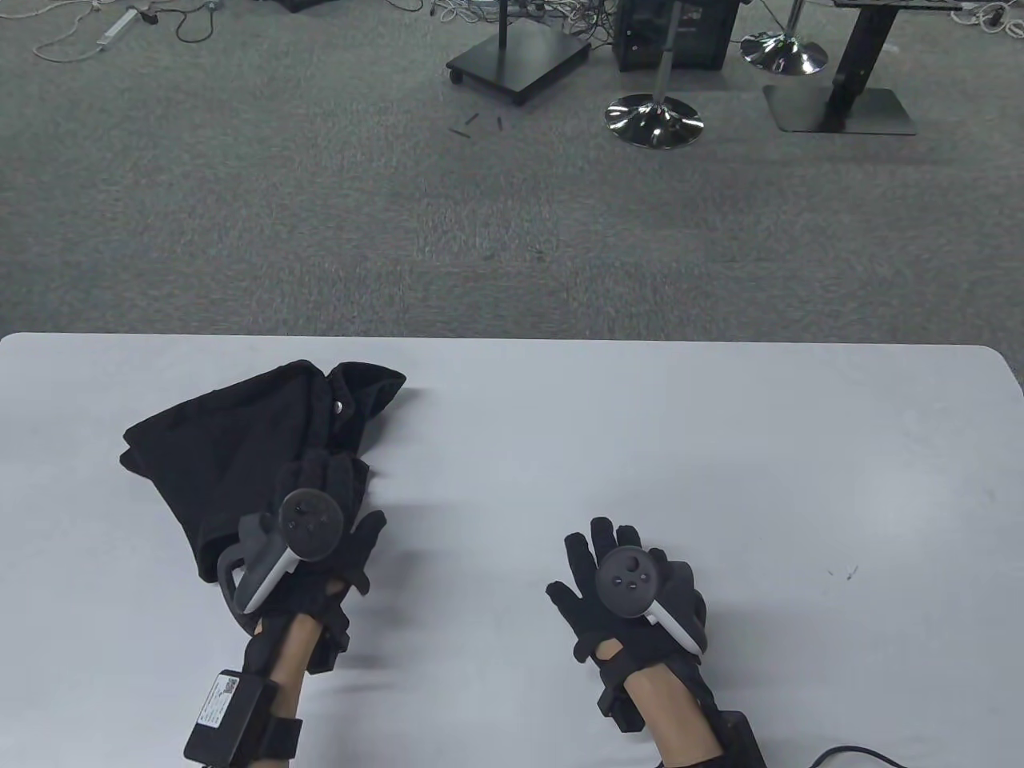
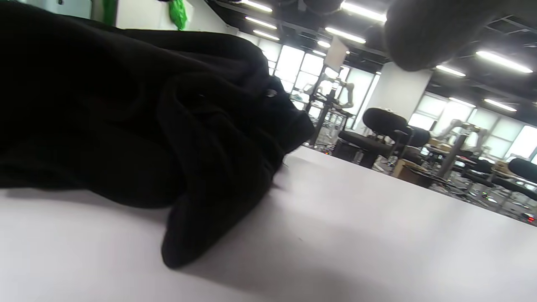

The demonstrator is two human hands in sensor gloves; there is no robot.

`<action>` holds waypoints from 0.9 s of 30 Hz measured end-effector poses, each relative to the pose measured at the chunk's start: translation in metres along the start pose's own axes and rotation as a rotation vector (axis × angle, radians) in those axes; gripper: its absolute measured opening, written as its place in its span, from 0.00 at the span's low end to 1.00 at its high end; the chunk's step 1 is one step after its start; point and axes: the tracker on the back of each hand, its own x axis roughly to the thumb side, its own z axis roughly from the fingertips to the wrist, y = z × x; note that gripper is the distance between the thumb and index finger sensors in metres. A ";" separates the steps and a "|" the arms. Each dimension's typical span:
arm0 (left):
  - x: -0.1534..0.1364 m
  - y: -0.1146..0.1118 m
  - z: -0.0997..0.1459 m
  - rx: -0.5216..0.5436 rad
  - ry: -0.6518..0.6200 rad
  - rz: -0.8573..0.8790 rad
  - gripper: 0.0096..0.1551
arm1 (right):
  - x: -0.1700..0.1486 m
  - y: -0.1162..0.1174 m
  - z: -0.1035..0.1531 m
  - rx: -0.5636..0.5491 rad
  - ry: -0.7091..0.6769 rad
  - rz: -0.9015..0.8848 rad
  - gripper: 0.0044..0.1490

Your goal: Fold trousers

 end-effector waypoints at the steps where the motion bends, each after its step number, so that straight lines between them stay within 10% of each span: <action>1: -0.003 0.002 -0.005 -0.006 0.017 -0.004 0.53 | 0.000 0.000 0.000 0.001 -0.001 0.001 0.43; 16: -0.080 -0.033 -0.062 -0.188 0.295 0.096 0.62 | 0.002 0.004 -0.001 0.045 -0.003 0.010 0.43; 27: -0.072 -0.035 -0.052 -0.092 0.199 0.111 0.36 | 0.007 0.007 0.000 0.067 -0.018 0.024 0.43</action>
